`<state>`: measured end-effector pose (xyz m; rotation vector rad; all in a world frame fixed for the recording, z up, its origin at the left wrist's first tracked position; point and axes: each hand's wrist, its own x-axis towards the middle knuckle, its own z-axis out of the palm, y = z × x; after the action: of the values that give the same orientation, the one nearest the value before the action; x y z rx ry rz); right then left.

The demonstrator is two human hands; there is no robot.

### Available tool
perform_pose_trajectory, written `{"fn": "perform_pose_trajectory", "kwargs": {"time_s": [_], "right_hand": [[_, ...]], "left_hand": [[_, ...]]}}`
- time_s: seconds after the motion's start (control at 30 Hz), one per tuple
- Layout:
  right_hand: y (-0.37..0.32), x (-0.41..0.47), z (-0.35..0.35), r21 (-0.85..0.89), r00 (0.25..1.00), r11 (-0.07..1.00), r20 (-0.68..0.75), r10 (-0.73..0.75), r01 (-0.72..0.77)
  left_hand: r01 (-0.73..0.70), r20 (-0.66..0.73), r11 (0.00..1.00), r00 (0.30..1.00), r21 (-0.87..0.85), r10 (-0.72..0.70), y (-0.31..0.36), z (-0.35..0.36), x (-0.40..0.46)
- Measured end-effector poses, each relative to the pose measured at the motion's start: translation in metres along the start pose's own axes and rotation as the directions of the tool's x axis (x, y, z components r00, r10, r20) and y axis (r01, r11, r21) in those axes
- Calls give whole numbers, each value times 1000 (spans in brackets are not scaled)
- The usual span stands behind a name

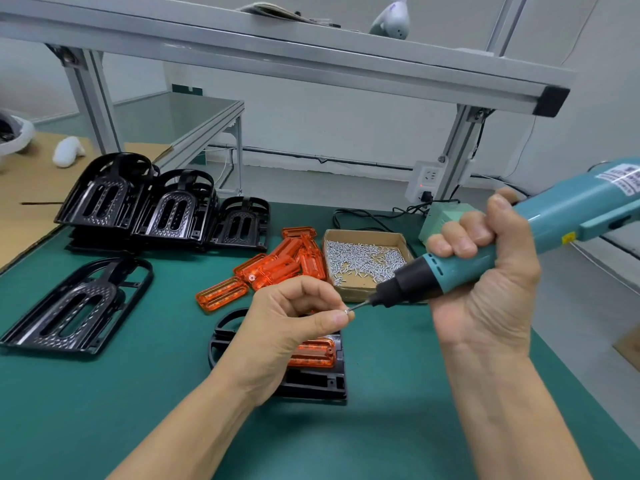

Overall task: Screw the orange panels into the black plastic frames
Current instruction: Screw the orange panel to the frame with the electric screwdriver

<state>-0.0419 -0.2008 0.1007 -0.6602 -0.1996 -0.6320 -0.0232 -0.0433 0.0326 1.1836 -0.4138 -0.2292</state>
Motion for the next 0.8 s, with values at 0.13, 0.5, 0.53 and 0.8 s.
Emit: {"fn": "perform_pose_trajectory", "kwargs": {"time_s": [0.13,0.5,0.53,0.8], "right_hand": [[0,-1,0,-9,1000,1000,10,6,-6],[4,-4,-3,-94,992,993,114,-62,72],[4,-5,-3,-102,989,991,125,-77,90],[14,-11,-12,-128,965,983,244,-99,133]], "left_hand": [[-3,2,1000,1000,12,3,0,-1,-1],[-103,-3,977,994,184,105,-4,-2,-1],[-127,-6,965,991,228,132,-5,-2,-1],[-256,52,825,962,505,267,-8,-2,-2]]}}
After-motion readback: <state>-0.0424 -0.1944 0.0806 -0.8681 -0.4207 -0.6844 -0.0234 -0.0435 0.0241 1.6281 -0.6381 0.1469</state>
